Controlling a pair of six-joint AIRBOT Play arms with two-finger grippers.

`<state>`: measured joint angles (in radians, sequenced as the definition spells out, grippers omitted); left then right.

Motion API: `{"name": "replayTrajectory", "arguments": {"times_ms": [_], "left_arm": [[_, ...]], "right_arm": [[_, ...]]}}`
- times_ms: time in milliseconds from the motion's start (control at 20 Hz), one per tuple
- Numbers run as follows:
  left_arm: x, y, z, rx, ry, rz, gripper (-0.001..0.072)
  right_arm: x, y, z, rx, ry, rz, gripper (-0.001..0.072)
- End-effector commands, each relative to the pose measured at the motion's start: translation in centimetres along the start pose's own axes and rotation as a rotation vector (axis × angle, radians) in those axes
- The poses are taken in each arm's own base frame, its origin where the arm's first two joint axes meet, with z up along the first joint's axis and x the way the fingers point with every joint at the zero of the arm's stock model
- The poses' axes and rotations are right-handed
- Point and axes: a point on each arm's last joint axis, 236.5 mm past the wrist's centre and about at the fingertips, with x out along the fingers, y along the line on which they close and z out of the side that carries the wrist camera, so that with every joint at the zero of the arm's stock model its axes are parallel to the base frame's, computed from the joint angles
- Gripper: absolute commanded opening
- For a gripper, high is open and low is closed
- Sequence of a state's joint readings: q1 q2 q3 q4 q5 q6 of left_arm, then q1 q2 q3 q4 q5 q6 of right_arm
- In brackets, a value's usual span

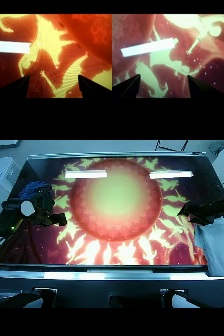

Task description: Fold the clothes and pants, and hang the long-sleeved shirts on hangers.

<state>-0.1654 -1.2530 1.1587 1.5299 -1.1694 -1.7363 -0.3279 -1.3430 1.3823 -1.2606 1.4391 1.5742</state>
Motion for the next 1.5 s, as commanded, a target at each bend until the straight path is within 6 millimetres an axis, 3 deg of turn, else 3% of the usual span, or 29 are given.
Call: {"name": "replayTrajectory", "arguments": {"times_ms": [0,600,800,950,1000,1050,1150,1200,1300,1450], "left_arm": [[0.0,0.0,0.0,0.001,0.0,0.0,0.0715],[0.0,-0.1,0.2,-0.004,-0.011,-0.003,0.0715],[0.1,-0.7,4.2,-0.003,-0.172,-0.03,0.0715],[-0.8,-1.9,9.1,-0.039,-0.38,-0.083,0.0715],[-1.7,-1.3,11.5,-0.11,-0.476,-0.101,0.0716],[-2.7,0.8,13.8,-0.28,-0.548,-0.126,0.0716],[-2.9,9.1,15.1,-0.661,-0.53,-0.119,0.0717],[-2.5,12.8,14.1,-0.812,-0.474,-0.122,0.0717],[-1.5,19.2,10.1,-1.074,-0.337,-0.14,0.0718],[0.5,24.0,6.1,-1.228,-0.293,-0.16,0.0718]], "right_arm": [[0.0,0.0,0.0,-0.001,0.0,0.001,0.0676],[0.0,0.1,0.5,0.0,-0.023,0.003,0.0668],[-0.3,0.2,4.2,0.001,-0.179,0.009,0.067],[-0.9,0.2,6.8,-0.039,-0.29,0.001,0.0669],[-1.1,0.2,7.4,-0.05,-0.317,-0.001,0.067],[-1.4,0.2,8.1,-0.049,-0.348,-0.002,0.0669],[-1.4,0.2,8.3,-0.049,-0.358,-0.002,0.0669],[-1.3,0.2,8.1,-0.048,-0.347,-0.002,0.0669],[-0.8,0.1,7.2,-0.049,-0.304,-0.001,0.0669],[0.0,0.0,6.2,-0.045,-0.248,0.001,0.0669]]}}
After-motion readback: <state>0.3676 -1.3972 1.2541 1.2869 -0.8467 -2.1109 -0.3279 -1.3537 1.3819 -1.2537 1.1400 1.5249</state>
